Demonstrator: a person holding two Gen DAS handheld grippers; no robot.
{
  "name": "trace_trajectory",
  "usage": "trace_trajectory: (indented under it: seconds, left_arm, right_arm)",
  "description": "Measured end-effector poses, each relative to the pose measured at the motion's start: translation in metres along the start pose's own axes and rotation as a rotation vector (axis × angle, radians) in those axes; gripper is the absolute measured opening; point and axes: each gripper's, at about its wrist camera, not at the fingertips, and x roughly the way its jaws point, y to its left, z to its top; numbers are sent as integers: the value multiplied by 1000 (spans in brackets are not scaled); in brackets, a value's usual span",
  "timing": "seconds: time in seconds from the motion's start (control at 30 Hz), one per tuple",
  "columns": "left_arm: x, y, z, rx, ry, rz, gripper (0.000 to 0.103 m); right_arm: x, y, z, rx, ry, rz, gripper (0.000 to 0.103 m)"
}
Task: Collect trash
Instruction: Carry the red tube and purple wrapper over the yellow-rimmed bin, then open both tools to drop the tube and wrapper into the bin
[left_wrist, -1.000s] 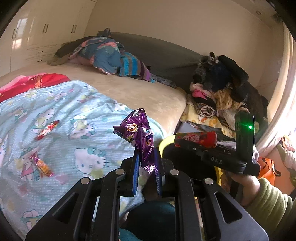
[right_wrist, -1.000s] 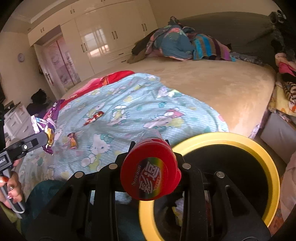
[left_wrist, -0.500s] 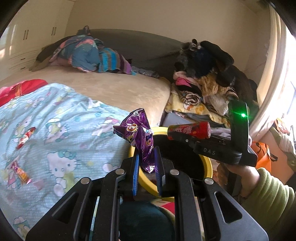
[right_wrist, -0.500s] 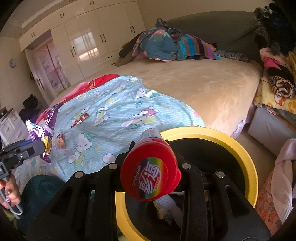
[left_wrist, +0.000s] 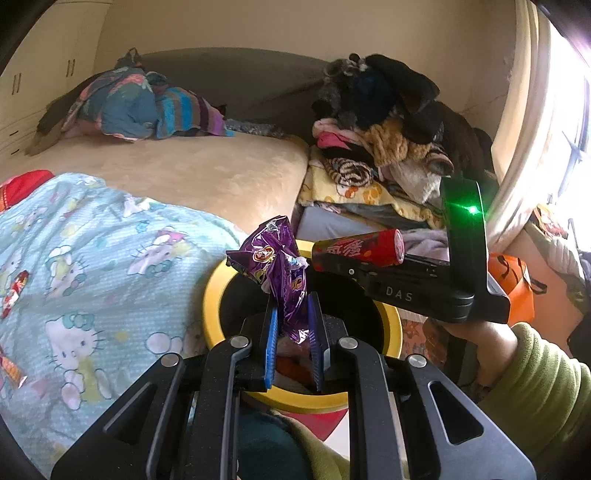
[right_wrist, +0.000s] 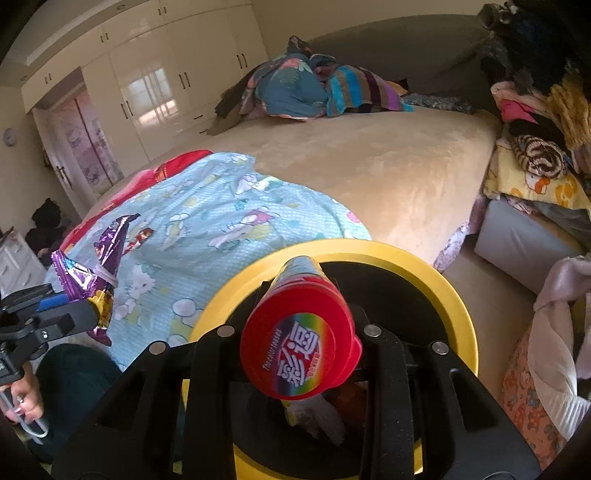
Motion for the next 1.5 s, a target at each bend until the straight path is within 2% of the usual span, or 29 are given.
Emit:
trace_trajectory:
  seconds: [0.33,0.67,0.73,0.8,0.83,0.9,0.97,1.17,1.33,1.5]
  left_arm:
    - [34,-8,-1,27,64,-20,15]
    - [70,-4,-6,1,125,-61,17]
    - [77,-2,-5,-1,131,-57,24]
    - [79,1,-4,-11,131,-53,60]
    - [78,2,-4,-19,125,-55,66]
    - [73,3,-3,-24,106,-41,84]
    - [68,3,-1,-15,90,-8,94]
    - [46,8,6,-26,33,66,96]
    - [28,18,10,-58,-6,115,96]
    - [6,27,11,-80,-60,153,96]
  right_arm:
    - [6,-19,-10,20,29,-32,23]
    - [12,-33,-22,45,72,-37,24]
    - [14,-35,-22,55,77,-35,24]
    - [14,-39,-24,70,80,-49,39]
    - [13,-41,-24,84,75,-54,50]
    - [10,-43,-23,93,64,-53,50]
    - [9,-43,-22,91,60,-62,56]
    - [0,-42,-18,116,19,-89,70]
    - [-6,-34,-13,108,-16,-87,76]
    - [-11,-21,-8,86,-38,-74,76]
